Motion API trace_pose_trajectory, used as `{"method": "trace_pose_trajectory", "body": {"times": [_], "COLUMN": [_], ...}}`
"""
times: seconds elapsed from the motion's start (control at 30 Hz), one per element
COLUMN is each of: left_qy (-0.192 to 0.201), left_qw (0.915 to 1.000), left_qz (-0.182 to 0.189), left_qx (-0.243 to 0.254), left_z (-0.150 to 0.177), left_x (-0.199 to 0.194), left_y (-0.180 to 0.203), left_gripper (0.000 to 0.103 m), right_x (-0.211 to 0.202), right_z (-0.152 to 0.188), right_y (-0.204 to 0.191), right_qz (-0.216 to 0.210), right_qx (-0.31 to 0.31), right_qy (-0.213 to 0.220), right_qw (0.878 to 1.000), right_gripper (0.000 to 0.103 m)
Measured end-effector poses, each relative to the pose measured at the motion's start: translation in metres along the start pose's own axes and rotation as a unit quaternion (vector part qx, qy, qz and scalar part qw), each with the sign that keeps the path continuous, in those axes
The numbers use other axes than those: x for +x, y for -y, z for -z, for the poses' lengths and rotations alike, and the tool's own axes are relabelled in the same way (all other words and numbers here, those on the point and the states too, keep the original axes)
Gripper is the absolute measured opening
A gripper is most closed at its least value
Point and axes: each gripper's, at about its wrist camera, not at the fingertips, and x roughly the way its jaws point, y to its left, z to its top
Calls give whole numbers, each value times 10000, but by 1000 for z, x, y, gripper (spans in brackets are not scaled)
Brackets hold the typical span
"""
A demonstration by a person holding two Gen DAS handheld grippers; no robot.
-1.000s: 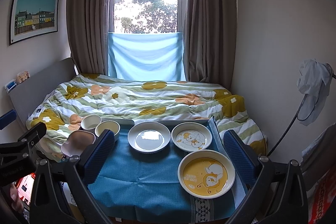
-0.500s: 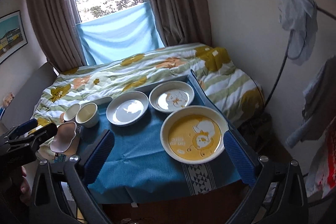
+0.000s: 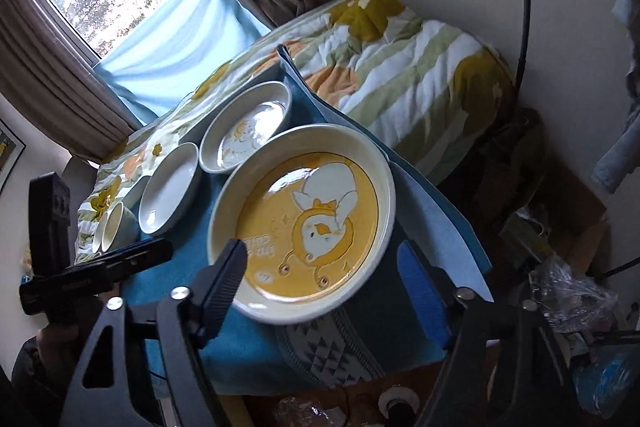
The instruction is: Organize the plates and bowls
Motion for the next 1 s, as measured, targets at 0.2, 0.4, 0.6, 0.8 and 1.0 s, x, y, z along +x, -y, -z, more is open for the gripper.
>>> {"method": "trace_pose_trajectory", "body": {"times": [0.2, 0.4, 0.6, 0.8, 1.0], "left_qy": [-377, -503, -462, -495, -419], "left_qw": [9993, 9987, 9988, 9987, 9984], "left_qz": [32, -46, -164, -80, -373], "left_qx": [-81, -57, -6, -74, 57], "left_z": [-12, -16, -20, -21, -24], "left_x": [32, 46, 48, 43, 39], "left_y": [-1, 4, 7, 7, 20], "left_gripper": [73, 58, 45, 14, 16], "right_x": [32, 45, 56, 65, 65], "right_z": [-17, -25, -27, -28, -28], "right_y": [18, 31, 38, 41, 33], "right_qz": [-70, 0, -61, -7, 182], "right_qx": [39, 5, 5, -27, -325], "right_qy": [-209, -364, -479, -524, -545], "right_qw": [9998, 9993, 9988, 9986, 9978], "right_gripper": [52, 31, 21, 12, 12]}}
